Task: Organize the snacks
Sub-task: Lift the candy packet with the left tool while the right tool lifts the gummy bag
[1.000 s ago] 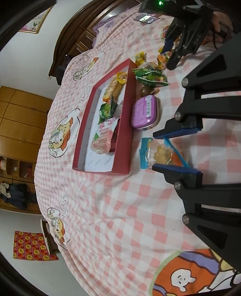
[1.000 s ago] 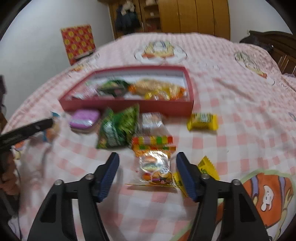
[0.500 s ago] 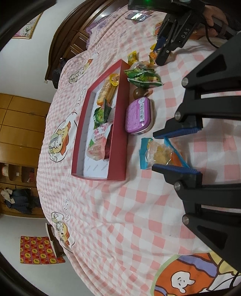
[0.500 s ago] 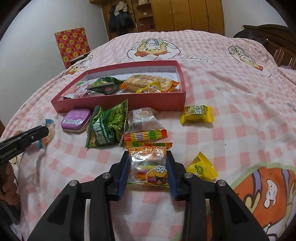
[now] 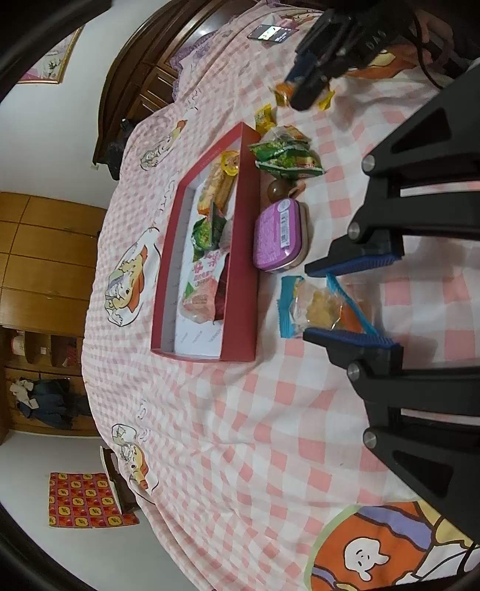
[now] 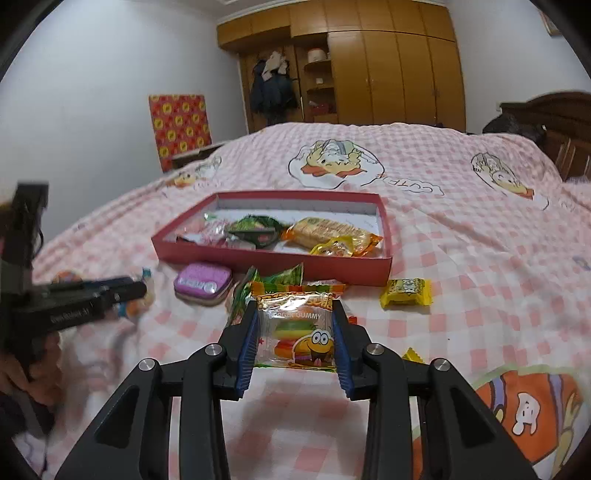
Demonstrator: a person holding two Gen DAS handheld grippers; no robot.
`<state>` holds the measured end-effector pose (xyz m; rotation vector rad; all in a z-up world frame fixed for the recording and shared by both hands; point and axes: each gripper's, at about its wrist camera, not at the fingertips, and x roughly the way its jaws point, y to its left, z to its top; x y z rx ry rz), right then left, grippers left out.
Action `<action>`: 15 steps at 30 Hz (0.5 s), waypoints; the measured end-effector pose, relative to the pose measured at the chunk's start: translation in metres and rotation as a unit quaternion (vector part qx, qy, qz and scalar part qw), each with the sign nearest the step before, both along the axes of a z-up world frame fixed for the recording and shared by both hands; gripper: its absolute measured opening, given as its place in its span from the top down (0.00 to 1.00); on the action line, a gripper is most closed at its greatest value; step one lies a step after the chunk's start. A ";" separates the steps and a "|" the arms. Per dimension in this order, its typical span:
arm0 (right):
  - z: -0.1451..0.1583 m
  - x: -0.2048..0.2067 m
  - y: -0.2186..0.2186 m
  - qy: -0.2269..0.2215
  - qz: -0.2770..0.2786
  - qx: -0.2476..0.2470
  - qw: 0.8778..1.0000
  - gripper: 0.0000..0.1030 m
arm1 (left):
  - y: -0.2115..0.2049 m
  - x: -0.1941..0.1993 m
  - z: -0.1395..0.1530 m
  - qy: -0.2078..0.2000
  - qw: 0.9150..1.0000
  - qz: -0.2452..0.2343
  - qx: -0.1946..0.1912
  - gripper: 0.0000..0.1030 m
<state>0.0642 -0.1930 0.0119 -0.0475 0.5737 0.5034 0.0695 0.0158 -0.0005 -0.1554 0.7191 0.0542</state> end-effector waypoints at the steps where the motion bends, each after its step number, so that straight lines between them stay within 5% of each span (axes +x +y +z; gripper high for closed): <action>1: -0.001 0.001 0.002 0.002 0.002 -0.004 1.000 0.64 | -0.001 -0.001 0.000 -0.002 1.000 -0.001 0.001 0.72; 15: -0.007 0.011 -0.011 0.029 -0.014 0.018 0.999 0.64 | -0.010 -0.009 0.008 -0.025 0.999 -0.013 0.022 0.88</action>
